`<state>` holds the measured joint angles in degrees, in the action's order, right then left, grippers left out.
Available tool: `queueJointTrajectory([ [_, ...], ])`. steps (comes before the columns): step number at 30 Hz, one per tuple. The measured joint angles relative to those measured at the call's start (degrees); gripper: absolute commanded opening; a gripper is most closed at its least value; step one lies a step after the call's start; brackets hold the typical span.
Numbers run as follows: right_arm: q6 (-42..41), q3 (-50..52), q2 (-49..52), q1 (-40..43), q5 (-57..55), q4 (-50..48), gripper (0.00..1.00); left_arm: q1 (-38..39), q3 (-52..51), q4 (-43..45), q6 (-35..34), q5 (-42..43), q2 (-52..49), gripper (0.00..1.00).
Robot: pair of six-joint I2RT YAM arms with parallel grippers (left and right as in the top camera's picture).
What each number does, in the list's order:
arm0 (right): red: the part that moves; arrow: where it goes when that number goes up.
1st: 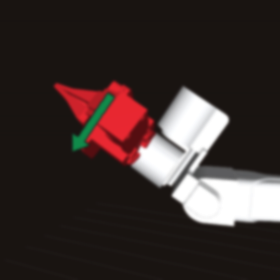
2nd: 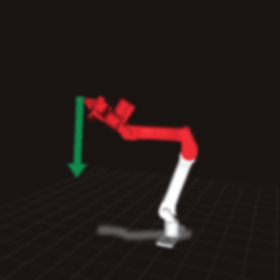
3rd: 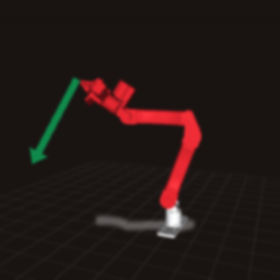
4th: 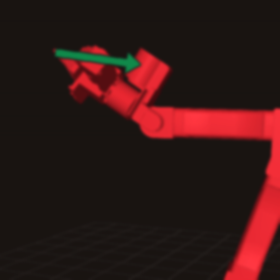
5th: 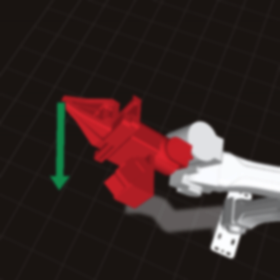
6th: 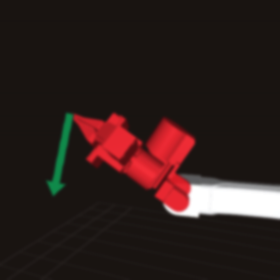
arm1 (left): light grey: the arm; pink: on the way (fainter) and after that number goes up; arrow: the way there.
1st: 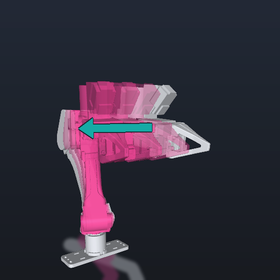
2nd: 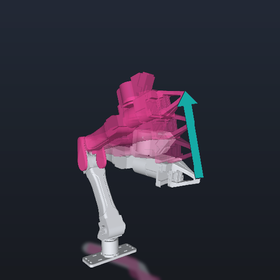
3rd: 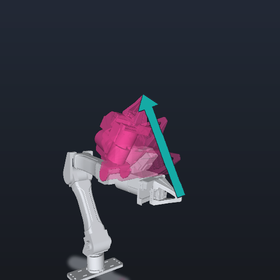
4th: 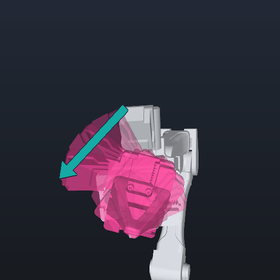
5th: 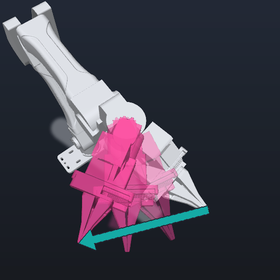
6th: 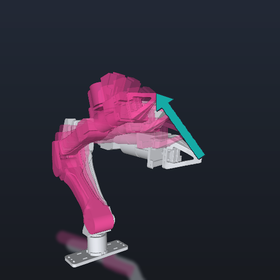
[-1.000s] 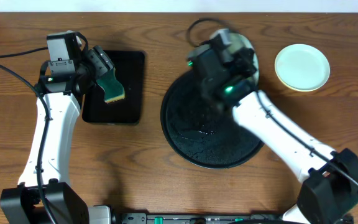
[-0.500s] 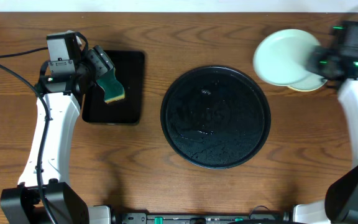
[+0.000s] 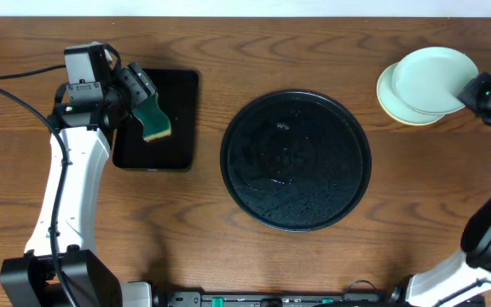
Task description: Clean dirty plates on tray and stack at the side
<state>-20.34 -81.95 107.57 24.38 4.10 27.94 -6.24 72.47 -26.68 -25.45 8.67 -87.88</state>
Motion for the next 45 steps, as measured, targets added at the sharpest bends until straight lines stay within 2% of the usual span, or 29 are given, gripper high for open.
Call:
queueJointTrajectory([
  [1, -0.15, 0.0, 0.74, 0.02, 0.02, -0.46, 0.07, 0.0, 0.0, 0.0, 0.0, 0.02, 0.0, 0.81],
  [2, -0.39, 0.0, 2.03, 0.02, 0.26, -1.16, 0.25, 0.0, 0.0, 0.0, 0.0, 0.0, 0.0, 0.81],
  [4, -1.16, 0.0, 4.55, 0.02, 0.85, -2.05, 0.77, 0.0, 0.0, 0.0, 0.0, 0.0, 0.0, 0.81],
  [7, -1.6, 0.0, 7.67, 0.02, 2.82, -2.64, 0.86, 0.0, 0.0, 0.0, 0.0, 0.02, 0.0, 0.81],
  [10, -1.09, 0.0, 8.76, 0.02, 6.38, -1.42, 0.99, 0.0, 0.0, 0.0, 0.0, 0.0, 0.0, 0.81],
  [17, -0.87, 0.04, 5.07, -0.02, 12.44, 6.97, 0.99, 0.0, 0.0, 0.0, 0.0, 0.0, 0.0, 0.82],
  [18, -0.81, 0.04, 3.37, -0.04, 12.74, 8.66, 0.99, 0.0, 0.0, 0.0, 0.0, 0.0, 0.0, 0.92],
  [25, 0.59, -0.13, -14.69, -0.98, 13.51, 23.63, 0.99, 0.0, 0.0, 0.0, 0.0, 0.0, 0.0, 0.92],
  [28, 1.53, 0.17, -20.33, -3.69, 13.0, 26.88, 0.99, 0.0, 0.0, -0.02, 0.0, 0.02, 0.0, 0.92],
  [32, 2.12, 5.38, -27.85, -12.76, 11.54, 26.38, 0.99, 0.0, 0.0, 0.0, 0.0, 0.0, 0.0, 0.92],
  [37, 2.67, 17.03, -36.94, -27.93, 10.88, 17.92, 0.99, 0.0, 0.0, -0.02, 0.02, 0.0, 0.0, 0.92],
  [39, 3.02, 21.18, -39.08, -34.69, 10.69, 13.42, 0.99, 0.0, 0.0, -0.02, 0.02, 0.0, 0.0, 0.92],
  [41, 3.23, 22.64, -39.34, -38.07, 10.51, 12.44, 0.99, 0.0, 0.0, -0.02, 0.0, 0.0, 0.0, 0.92],
  [45, 3.72, 24.44, -39.15, -44.04, 10.32, 14.21, 0.99, 0.0, 0.0, -0.02, 0.0, 0.0, 0.0, 0.92],
])
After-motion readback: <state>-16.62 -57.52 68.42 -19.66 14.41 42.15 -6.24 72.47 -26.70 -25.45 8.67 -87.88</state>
